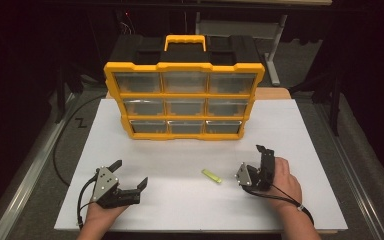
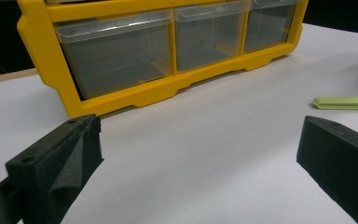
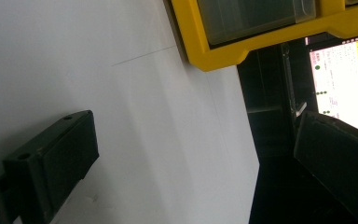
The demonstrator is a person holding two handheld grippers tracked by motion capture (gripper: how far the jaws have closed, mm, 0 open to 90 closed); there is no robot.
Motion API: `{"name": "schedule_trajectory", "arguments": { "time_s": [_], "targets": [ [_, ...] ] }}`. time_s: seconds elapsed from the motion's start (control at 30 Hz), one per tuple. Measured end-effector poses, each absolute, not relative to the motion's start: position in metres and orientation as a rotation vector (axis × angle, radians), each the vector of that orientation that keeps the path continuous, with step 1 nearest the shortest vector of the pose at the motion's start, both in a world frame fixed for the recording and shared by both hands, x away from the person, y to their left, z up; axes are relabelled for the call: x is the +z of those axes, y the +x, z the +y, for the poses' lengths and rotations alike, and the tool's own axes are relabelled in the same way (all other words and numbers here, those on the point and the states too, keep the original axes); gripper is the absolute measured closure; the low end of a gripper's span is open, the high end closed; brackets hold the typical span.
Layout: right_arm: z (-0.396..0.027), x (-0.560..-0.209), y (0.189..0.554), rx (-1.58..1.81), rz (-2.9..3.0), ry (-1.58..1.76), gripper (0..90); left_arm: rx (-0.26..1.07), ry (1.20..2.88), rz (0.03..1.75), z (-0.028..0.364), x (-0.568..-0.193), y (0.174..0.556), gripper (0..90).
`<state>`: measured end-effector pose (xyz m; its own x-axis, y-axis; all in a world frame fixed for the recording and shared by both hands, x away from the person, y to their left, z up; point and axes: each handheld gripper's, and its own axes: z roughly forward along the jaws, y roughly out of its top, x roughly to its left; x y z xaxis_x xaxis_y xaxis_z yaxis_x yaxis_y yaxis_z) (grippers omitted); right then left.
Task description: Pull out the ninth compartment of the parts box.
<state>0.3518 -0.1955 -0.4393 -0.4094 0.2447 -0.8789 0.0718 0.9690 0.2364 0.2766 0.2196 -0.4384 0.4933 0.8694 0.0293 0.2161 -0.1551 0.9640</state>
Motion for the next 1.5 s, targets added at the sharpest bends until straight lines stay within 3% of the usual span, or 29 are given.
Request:
{"name": "schedule_trajectory", "arguments": {
  "time_s": [0.33,0.7,1.2,1.5],
  "targets": [
    [-0.19,-0.438,0.348,0.144,1.966,0.156,1.5,0.756,1.649,0.942,0.221,-0.438,0.277,0.3],
    [-0.183,-0.438,0.342,0.095,1.927,0.11,9.3,0.761,1.658,0.935,0.22,-0.438,0.276,0.3],
    [-0.175,-0.443,0.34,0.063,1.904,0.077,26.2,0.762,1.659,0.931,0.22,-0.437,0.276,0.3],
    [-0.166,-0.445,0.343,0.067,1.88,0.075,41.3,0.754,1.658,0.924,0.22,-0.437,0.277,0.3]
  ]
}}
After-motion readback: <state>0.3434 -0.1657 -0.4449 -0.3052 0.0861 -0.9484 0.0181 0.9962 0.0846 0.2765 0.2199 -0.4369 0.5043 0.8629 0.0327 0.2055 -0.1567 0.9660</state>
